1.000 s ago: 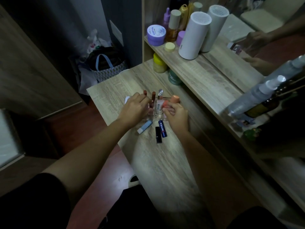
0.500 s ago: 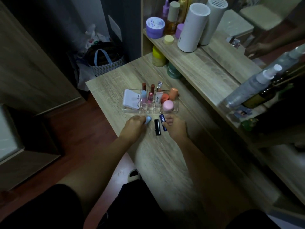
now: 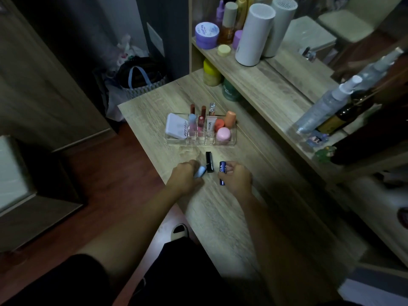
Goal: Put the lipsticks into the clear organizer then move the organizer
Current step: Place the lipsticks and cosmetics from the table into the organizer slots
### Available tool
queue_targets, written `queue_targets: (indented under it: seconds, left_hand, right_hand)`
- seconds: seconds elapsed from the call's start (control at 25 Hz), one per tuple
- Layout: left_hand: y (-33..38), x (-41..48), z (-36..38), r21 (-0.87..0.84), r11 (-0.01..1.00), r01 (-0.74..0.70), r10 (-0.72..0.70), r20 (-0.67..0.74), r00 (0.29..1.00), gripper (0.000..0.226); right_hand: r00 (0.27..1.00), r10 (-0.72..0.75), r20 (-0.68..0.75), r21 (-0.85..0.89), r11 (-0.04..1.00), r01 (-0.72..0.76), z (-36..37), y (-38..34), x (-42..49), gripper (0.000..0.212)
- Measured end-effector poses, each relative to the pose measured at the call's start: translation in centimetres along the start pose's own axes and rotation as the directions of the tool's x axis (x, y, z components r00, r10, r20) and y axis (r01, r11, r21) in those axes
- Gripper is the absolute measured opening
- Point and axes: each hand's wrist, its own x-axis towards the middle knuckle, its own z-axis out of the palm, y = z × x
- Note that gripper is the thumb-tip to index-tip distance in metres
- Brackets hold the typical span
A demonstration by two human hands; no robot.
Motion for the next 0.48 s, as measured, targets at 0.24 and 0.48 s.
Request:
queue_targets:
  seconds: [0.24, 0.48]
  left_hand:
    - [1.5, 1.8, -3.8, -0.153, 0.986, -0.073, 0.028, -0.283, 0.959, 0.023]
    - [2.1, 3.0, -5.4, -0.221, 0.974, -0.055, -0.041, -0.407, 0.913, 0.018]
  right_hand:
    - [0.996, -0.074, -0.047, 0.307, 0.948, 0.085, -1.0, -2.9, 0.6, 0.044]
    - [0.968, -0.208, -0.141, 0.389, 0.887, 0.247, -1.0, -4.7, 2.0, 0.038]
